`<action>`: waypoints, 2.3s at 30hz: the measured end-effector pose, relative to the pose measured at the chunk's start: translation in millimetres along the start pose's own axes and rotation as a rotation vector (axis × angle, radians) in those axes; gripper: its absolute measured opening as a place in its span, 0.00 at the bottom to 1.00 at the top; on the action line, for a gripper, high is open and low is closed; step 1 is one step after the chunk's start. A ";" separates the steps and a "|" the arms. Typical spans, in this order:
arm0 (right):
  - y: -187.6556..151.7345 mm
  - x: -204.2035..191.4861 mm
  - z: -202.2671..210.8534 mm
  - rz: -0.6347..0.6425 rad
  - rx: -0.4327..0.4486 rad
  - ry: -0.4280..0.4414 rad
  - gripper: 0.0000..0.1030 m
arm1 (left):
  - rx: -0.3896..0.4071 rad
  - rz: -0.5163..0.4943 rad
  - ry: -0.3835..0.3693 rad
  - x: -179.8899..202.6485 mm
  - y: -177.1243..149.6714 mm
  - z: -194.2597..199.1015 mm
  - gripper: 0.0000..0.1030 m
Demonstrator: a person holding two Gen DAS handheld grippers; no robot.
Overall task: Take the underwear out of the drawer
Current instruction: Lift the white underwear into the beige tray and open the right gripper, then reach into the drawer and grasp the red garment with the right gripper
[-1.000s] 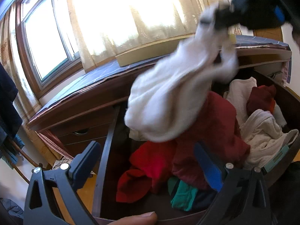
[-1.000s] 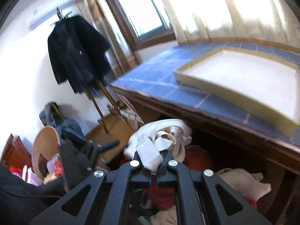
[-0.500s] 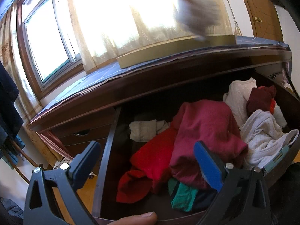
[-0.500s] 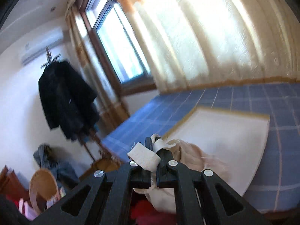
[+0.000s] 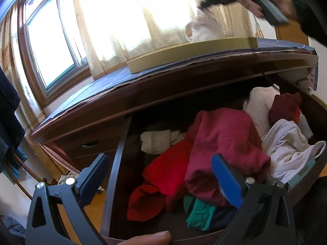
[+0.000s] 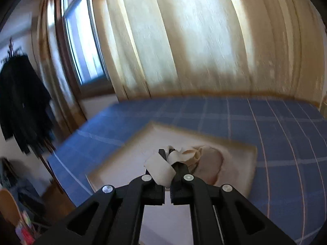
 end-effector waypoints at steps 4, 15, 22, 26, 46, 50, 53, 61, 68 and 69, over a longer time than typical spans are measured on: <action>-46.5 15.1 2.7 -0.003 -0.097 0.001 0.04 | -0.003 0.000 -0.001 0.3 0.0 -0.5 0.98; -85.0 37.5 14.7 -0.147 -0.128 0.039 0.22 | -0.029 -0.011 0.001 8.5 10.6 -4.6 0.98; -109.8 47.5 82.3 -0.211 -0.001 0.069 0.75 | -0.067 0.064 -0.007 11.2 19.7 -16.8 0.98; -136.9 59.5 115.7 -0.298 -0.008 0.095 0.75 | -0.089 0.108 -0.005 6.5 19.2 -20.3 0.98; -250.1 33.6 129.3 -0.261 -0.192 -0.026 0.75 | -0.083 0.181 0.051 -3.4 18.9 -22.4 0.98; -254.0 24.6 118.8 -0.235 -0.221 -0.032 0.75 | -0.057 0.144 0.096 1.7 17.6 -21.2 0.98; -256.2 24.8 113.3 -0.241 -0.223 -0.045 0.75 | -0.041 0.089 0.115 8.5 17.4 -20.4 0.98; -265.5 25.9 110.4 -0.260 -0.240 -0.058 0.75 | -0.041 0.057 0.119 11.7 17.7 -20.4 0.98; -259.0 28.1 118.5 -0.231 -0.218 -0.099 0.75 | -0.051 0.032 0.133 15.2 17.7 -21.1 0.98; -257.4 29.5 118.3 -0.238 -0.220 -0.091 0.75 | -0.054 0.036 0.135 14.8 17.8 -21.4 0.98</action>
Point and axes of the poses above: each gripper's, at about its wrist camera, not at the fingertips, and z roughly against the way its jaws point, x to its right, y to its top, the point moved 1 cm from there along -z, roughly the way its jaws point, and after that the axes turned 2 degrees about -z, right-handed, at the moved point
